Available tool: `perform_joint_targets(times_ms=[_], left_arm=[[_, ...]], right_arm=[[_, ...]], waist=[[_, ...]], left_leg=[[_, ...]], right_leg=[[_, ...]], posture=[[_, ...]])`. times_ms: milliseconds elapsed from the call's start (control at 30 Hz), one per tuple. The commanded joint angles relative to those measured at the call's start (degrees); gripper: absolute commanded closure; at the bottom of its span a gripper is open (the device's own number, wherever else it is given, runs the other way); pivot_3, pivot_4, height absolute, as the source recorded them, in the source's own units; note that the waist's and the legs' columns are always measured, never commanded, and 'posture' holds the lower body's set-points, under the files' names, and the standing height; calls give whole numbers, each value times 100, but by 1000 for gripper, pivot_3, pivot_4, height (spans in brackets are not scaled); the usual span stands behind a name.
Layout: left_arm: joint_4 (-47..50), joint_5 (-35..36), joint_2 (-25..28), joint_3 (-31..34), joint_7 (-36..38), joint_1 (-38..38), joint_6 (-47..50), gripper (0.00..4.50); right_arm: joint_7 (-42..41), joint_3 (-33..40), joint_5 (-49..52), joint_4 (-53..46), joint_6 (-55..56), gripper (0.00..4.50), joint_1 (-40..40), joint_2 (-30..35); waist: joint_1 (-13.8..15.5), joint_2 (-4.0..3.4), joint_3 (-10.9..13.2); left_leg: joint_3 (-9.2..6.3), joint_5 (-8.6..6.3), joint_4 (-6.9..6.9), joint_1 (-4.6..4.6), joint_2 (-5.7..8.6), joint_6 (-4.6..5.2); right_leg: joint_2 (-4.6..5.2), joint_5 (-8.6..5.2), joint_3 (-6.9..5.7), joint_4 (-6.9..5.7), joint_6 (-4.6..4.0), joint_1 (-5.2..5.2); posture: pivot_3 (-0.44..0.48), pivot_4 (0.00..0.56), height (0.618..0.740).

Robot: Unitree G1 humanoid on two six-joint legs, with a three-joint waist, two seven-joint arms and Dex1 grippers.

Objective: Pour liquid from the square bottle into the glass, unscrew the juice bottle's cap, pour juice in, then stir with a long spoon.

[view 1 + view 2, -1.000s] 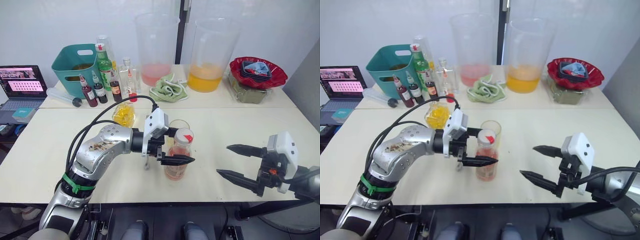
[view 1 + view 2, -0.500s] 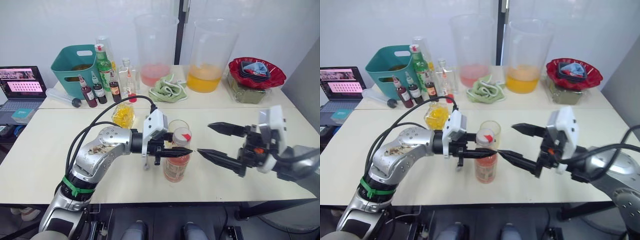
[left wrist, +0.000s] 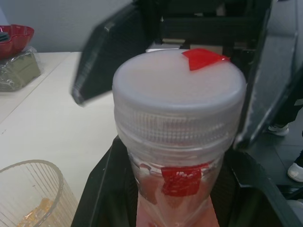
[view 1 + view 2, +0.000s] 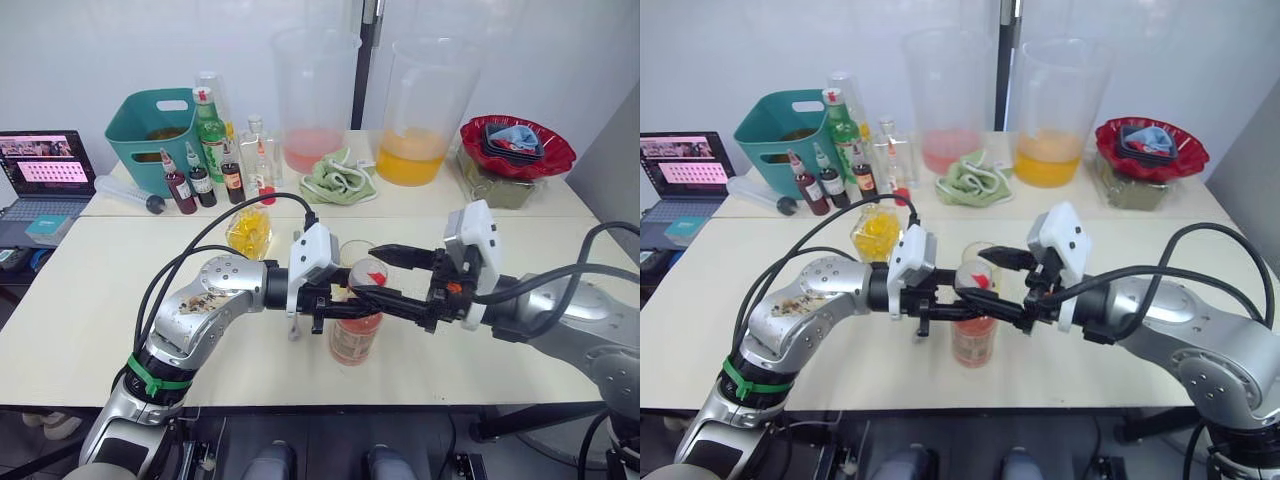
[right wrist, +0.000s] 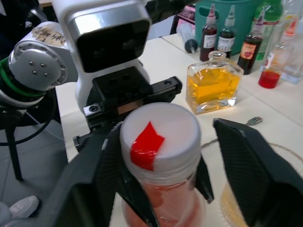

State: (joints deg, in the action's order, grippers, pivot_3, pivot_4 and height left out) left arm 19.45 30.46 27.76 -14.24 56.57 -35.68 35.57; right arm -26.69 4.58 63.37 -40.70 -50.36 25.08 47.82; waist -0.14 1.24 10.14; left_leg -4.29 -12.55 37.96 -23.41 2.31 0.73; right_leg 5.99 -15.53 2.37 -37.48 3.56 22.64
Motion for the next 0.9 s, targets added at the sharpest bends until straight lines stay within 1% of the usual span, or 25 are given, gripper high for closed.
perform_joint_targets(times_ms=[33, 167, 300, 367, 433, 500, 600, 767, 800, 833, 867, 900], left_arm=[[113, 77, 69, -88, 183, 76, 73, 3097], [130, 109, 191, -50, 254, 147, 97, 3097], [187, 175, 289, 3, 297, 266, 100, 3097], [225, 190, 317, 42, 266, 324, 101, 3097], [317, 243, 341, 106, 194, 459, 141, 3097], [374, 238, 368, 115, 152, 551, 144, 3097], [438, 239, 375, 148, 98, 625, 171, 3097], [528, 356, 429, 180, 63, 682, 296, 3097], [518, 352, 439, 171, 69, 690, 284, 3097], [498, 347, 440, 165, 73, 687, 272, 3097], [447, 338, 429, 153, 87, 658, 252, 3097], [380, 312, 414, 122, 121, 604, 205, 3097]], right_arm=[[-320, -24, -120, 37, 65, 2764, 170, 78], [-1113, -165, -351, 277, 345, 2764, 319, 29], [-2470, -527, -775, 792, 774, 2764, 608, 63], [-3090, -714, -931, 1071, 938, 2764, 842, 26], [-3929, -1084, -1094, 1444, 969, 2764, 1293, 20], [-4477, -1351, -1303, 1782, 1012, 2764, 1656, -44], [-5095, -1652, -1748, 2299, 1207, 2764, 2085, -133], [-5621, -1661, -2063, 2952, 1240, 2764, 2450, -195], [-5707, -1621, -2053, 3019, 1164, 1734, 2496, -144], [-5768, -1545, -2007, 3059, 1068, 1420, 2531, -86], [-5683, -1378, -1951, 3041, 1044, 1071, 2516, -86], [-5480, -1141, -1765, 2826, 926, 736, 2429, -95]], waist=[[-11, 0, 0], [-40, 0, 0], [-72, 0, 0], [-81, -1, 0], [-95, -2, 0], [-94, -2, 0], [-77, -2, -1], [-69, -2, -1], [-69, -2, -1], [-69, -2, -1], [-69, -2, -1], [-71, -2, -1]], left_leg=[[0, 0, 0, 2, 0, 0], [1, -1, 0, 9, -1, 2], [1, -2, -2, 12, -3, 3], [2, -3, -4, 14, -9, 4], [3, -3, -5, 15, -13, 4], [3, -3, -7, 14, -16, 5], [1, -5, -8, 13, -21, 7], [1, -7, -9, 11, -20, 8], [1, -7, -9, 11, -21, 8], [1, -7, -10, 11, -21, 8], [1, -7, -10, 11, -21, 7], [1, -7, -10, 11, -21, 7]], right_leg=[[0, 0, 0, -1, 0, -1], [-2, 0, 0, 1, 0, -8], [-6, 0, 0, 4, 0, -9], [-14, 0, 1, 7, 0, -10], [-20, 0, 3, 8, -1, -9], [-24, 0, 4, 20, -1, -9], [-28, 1, 3, 30, -2, -12], [-25, 1, 3, 34, -2, -10], [-25, 1, 4, 34, -2, -9], [-26, 1, 4, 34, -3, -9], [-26, 1, 3, 34, -3, -9], [-25, 1, 4, 34, -3, -9]], posture=[[0, 150, 740], [0, 150, 740], [0, 150, 740], [0, 150, 740], [0, 150, 740], [0, 150, 740], [0, 150, 740], [0, 150, 740], [0, 150, 740], [0, 150, 740], [0, 150, 740], [0, 150, 740]])
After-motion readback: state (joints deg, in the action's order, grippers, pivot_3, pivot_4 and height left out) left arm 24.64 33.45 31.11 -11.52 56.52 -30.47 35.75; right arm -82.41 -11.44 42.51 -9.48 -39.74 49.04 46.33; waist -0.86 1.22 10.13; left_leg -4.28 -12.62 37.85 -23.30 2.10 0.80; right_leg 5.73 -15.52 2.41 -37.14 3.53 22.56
